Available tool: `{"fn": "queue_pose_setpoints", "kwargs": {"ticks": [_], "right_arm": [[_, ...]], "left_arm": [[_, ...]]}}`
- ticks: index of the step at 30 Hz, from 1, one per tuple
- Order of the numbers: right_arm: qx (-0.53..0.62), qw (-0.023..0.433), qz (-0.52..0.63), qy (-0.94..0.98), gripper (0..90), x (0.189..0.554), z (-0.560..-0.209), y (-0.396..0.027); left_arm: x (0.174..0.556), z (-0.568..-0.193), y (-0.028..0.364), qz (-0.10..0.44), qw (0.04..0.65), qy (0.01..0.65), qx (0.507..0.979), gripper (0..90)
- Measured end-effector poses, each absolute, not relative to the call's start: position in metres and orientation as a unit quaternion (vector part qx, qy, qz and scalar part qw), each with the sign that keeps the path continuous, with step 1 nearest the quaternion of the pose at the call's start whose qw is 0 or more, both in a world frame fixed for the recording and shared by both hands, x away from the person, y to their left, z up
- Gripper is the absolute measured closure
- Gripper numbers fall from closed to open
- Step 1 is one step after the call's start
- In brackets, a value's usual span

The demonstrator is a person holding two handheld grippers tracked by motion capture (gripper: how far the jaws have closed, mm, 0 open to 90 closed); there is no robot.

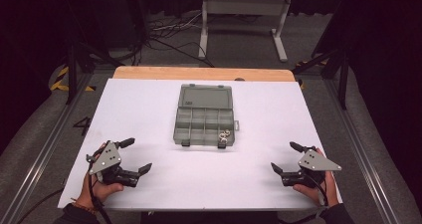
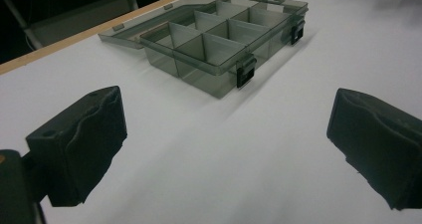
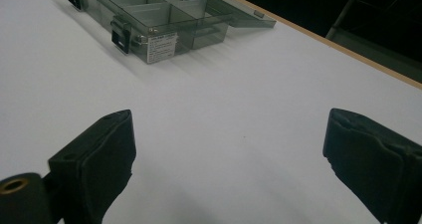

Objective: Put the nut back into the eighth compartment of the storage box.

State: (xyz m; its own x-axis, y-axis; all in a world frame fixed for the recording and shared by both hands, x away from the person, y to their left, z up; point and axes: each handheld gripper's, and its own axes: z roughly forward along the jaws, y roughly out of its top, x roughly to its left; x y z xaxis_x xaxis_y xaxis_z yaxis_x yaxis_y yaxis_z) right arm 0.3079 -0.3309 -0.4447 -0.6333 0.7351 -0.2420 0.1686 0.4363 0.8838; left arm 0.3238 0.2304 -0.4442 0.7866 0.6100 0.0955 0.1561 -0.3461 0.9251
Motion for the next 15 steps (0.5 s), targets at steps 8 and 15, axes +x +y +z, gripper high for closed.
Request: {"fn": "queue_pose_setpoints", "kwargs": {"ticks": [8,15], "right_arm": [[0.293,0.309,0.457,0.781,7.2,0.3082,-0.4423,-0.3335],[0.301,0.31,0.459,0.776,6.9,0.3093,-0.4421,-0.3347]], "left_arm": [[0.3279,-0.4454,0.2321,0.215,0.52,0.253,0.787,2.8],[0.3293,-0.4456,0.2325,0.217,0.52,0.254,0.786,2.9]]}}
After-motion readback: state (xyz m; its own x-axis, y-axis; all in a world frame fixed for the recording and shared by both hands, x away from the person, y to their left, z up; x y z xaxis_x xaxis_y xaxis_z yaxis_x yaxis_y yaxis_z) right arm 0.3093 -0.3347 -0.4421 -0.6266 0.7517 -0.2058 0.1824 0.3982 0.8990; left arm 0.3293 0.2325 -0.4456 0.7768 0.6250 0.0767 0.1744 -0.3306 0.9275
